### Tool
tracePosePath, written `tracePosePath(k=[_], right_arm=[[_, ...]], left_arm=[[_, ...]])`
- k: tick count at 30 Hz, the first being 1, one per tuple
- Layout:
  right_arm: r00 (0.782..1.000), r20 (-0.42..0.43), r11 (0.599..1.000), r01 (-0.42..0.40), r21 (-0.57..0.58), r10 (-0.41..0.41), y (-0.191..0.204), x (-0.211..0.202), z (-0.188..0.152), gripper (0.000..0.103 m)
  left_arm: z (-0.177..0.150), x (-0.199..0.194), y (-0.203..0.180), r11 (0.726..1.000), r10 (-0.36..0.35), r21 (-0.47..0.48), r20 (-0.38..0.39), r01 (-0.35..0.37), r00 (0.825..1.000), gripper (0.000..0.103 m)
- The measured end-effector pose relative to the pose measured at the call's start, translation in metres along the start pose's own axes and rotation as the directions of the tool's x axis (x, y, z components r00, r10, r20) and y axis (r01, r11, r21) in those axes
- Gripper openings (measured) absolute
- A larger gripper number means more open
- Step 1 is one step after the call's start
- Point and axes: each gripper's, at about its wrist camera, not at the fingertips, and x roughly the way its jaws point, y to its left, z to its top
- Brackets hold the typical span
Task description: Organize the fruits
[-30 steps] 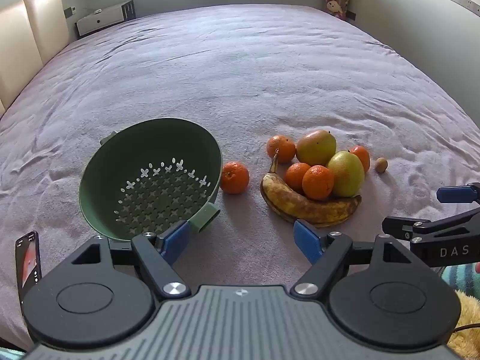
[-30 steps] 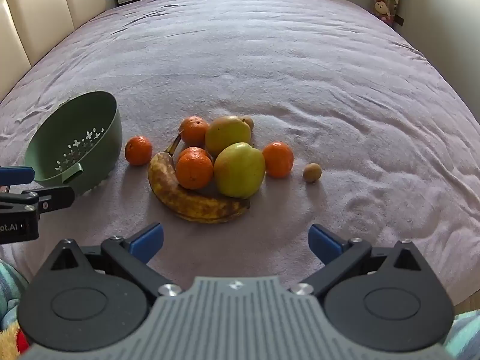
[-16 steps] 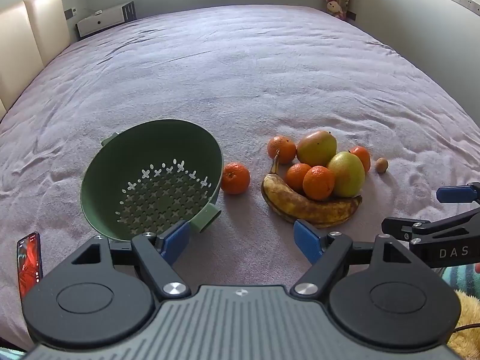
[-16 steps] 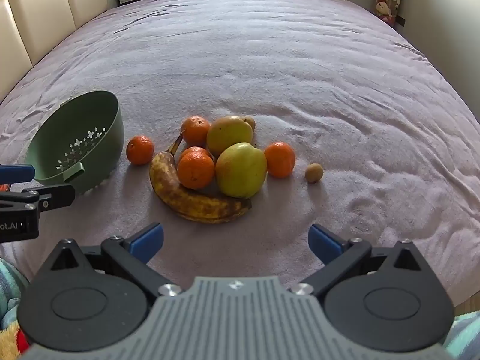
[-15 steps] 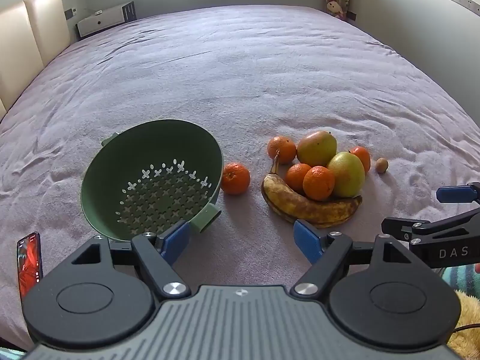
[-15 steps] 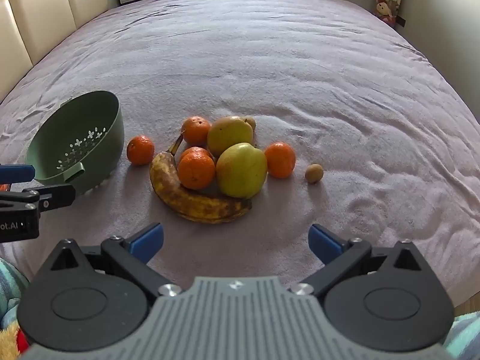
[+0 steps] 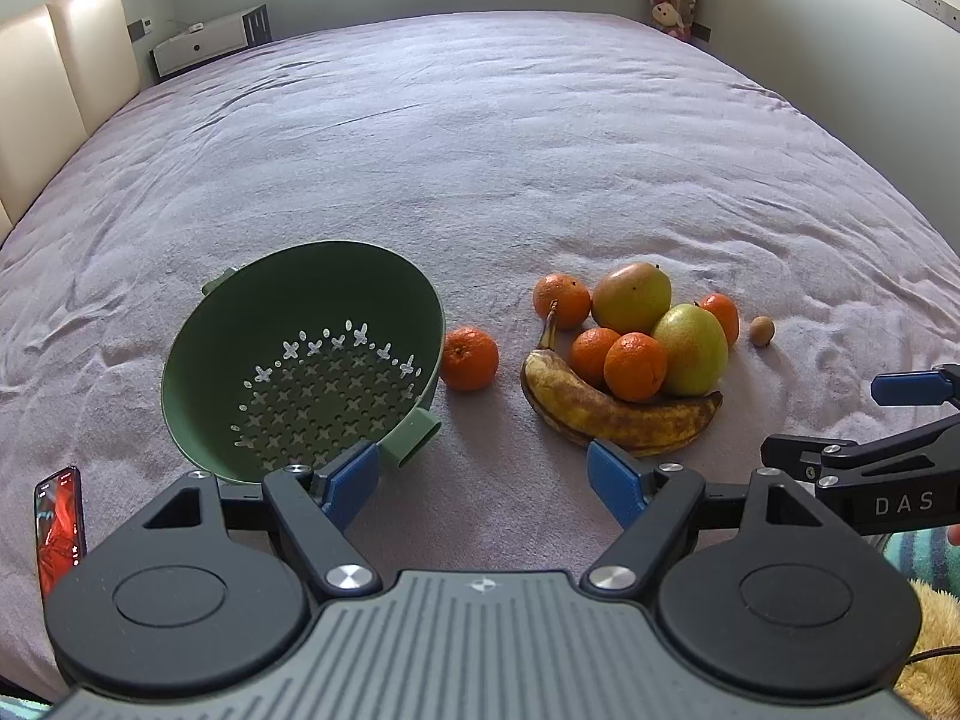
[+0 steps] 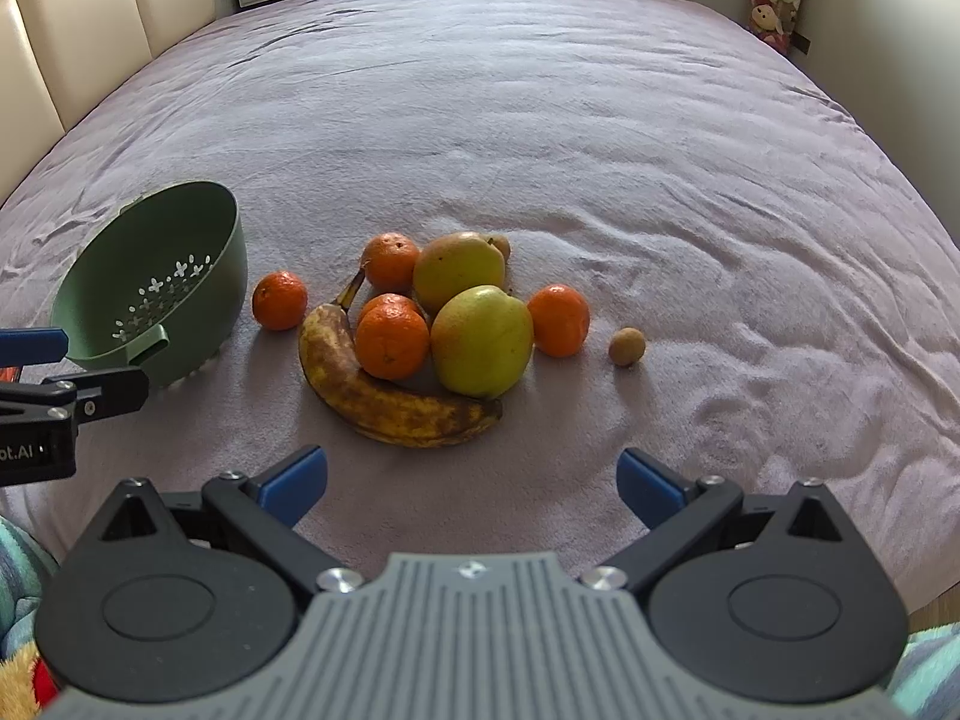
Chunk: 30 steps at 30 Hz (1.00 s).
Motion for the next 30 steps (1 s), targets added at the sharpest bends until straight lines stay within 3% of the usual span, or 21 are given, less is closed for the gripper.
tracePosePath(k=[30], right_arm=[[1.0, -0.01, 1.0, 0.001, 0.007, -0.001, -0.0019, 0.0028, 0.0002, 0.099]], left_arm=[[0.0025, -0.0015, -0.0037, 1.0, 0.001, 0.005, -0.002, -0.001, 1.0, 0.093]])
